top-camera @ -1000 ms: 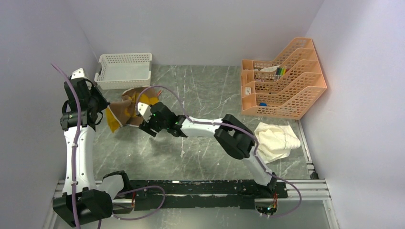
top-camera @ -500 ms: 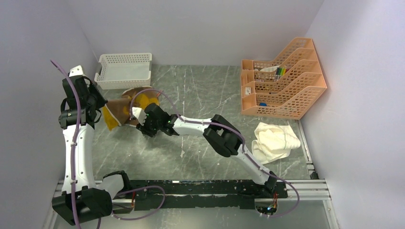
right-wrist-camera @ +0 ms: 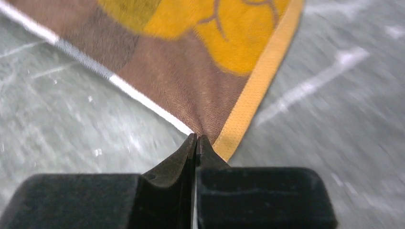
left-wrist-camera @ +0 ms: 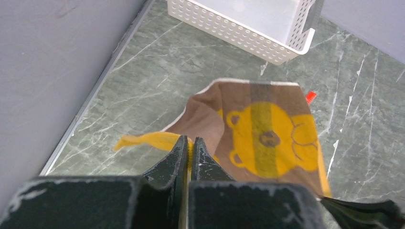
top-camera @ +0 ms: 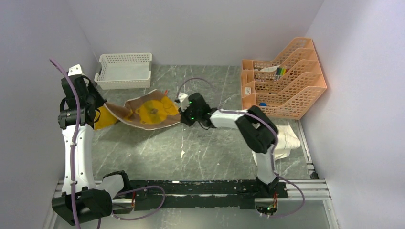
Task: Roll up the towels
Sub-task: Flatten out the towel at the center of the board.
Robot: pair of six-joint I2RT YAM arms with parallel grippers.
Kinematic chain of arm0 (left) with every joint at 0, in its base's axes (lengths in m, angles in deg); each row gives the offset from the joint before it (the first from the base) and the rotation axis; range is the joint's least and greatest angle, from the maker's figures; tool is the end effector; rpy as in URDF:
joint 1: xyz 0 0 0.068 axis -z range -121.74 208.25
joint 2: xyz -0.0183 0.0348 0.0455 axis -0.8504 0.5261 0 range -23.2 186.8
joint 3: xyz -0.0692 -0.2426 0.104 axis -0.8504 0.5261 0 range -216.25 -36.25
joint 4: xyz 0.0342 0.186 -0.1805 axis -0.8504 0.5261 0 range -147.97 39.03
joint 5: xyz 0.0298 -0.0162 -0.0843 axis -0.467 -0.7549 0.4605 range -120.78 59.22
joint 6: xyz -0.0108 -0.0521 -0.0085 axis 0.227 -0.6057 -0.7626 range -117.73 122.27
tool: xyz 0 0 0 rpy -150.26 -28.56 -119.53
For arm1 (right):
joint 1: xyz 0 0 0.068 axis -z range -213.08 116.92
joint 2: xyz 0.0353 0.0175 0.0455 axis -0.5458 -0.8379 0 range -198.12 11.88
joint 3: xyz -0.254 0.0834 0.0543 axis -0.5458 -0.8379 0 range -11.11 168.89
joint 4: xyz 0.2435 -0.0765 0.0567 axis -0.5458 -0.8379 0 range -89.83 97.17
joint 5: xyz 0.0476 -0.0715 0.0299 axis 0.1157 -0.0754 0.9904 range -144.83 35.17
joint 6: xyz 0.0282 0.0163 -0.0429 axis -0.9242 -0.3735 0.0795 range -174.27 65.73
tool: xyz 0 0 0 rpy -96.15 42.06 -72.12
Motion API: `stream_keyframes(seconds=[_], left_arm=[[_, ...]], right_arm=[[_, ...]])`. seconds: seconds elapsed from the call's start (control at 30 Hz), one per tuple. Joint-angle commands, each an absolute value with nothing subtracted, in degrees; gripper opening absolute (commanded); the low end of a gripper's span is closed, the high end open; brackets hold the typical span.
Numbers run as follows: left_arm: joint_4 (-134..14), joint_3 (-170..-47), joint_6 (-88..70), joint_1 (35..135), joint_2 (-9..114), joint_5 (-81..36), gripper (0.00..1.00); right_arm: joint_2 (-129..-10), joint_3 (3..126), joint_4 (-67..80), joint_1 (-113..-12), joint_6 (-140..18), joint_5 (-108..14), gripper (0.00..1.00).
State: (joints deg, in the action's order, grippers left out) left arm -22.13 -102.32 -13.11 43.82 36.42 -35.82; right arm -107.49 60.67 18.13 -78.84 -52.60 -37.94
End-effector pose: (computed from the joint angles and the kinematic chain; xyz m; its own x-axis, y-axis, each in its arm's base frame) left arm 0.2108 0.0575 0.3748 -0.3728 -0.3687 -0.8516 -0.4370 0.8793 -0.1894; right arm 0.3036 0.3266 0.1387 -0.3912 -0.4419 -0.8073 -0.8600 0.4878 0.1498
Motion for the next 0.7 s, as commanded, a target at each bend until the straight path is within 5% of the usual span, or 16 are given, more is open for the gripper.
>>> stream_keyframes(seconds=[0.0,0.23,0.43,0.67], left_arm=[[-22.5,-105.5,-13.4,43.4,36.2,-33.4,0.07],[-22.3,-106.4,-15.1,43.4,35.6,-27.1,0.07],[-22.8,-98.3,-15.0,43.4,33.8,-18.5,0.07],[-23.6,-93.3,-17.2,43.4,28.3,-22.4,0.07]], right_arm=[[-92.3,54.9,16.4,-77.5,-53.8,-43.1,0.0],[-71.9,47.9,13.5,-77.5,-54.9,-46.2,0.0],[-66.2,37.2,13.2,-79.3,-56.0,-51.5,0.0],[-57.6,30.8,12.8,-81.8,-57.8,-60.3,0.0]])
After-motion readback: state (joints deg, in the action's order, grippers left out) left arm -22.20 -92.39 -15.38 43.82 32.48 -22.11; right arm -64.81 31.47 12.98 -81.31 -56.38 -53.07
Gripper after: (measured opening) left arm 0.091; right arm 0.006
